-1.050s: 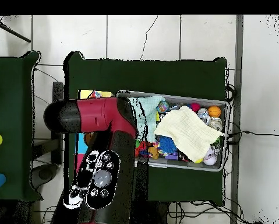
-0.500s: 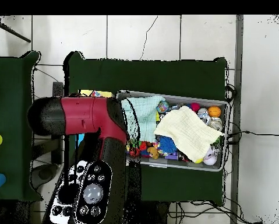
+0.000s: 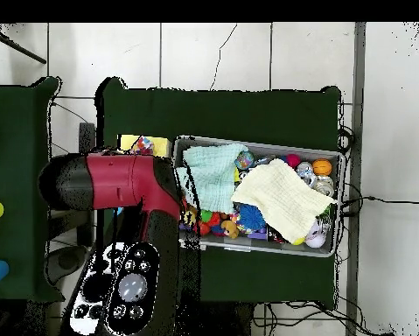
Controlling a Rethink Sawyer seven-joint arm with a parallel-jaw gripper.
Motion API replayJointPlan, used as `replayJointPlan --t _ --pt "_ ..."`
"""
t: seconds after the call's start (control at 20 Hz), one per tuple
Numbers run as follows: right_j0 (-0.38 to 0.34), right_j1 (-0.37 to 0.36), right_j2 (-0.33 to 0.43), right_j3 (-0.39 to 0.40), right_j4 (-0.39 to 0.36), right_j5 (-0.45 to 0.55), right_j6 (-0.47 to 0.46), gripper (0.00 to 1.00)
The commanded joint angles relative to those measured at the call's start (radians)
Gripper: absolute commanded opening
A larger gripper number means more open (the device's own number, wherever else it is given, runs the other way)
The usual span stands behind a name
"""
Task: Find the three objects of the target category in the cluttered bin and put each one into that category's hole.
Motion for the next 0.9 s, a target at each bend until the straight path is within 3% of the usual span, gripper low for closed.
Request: replayJointPlan --t 0.05,0.4,0.9 --pt "0.030 0.116 0.022 0.131 -0.005 -0.116 0.236 0.00" --pt "0.060 0.149 0.002 0.148 0.029 -0.150 0.258 0.00" --pt "0.072 0.197 -0.039 0.073 0.041 -0.127 0.239 0.00"
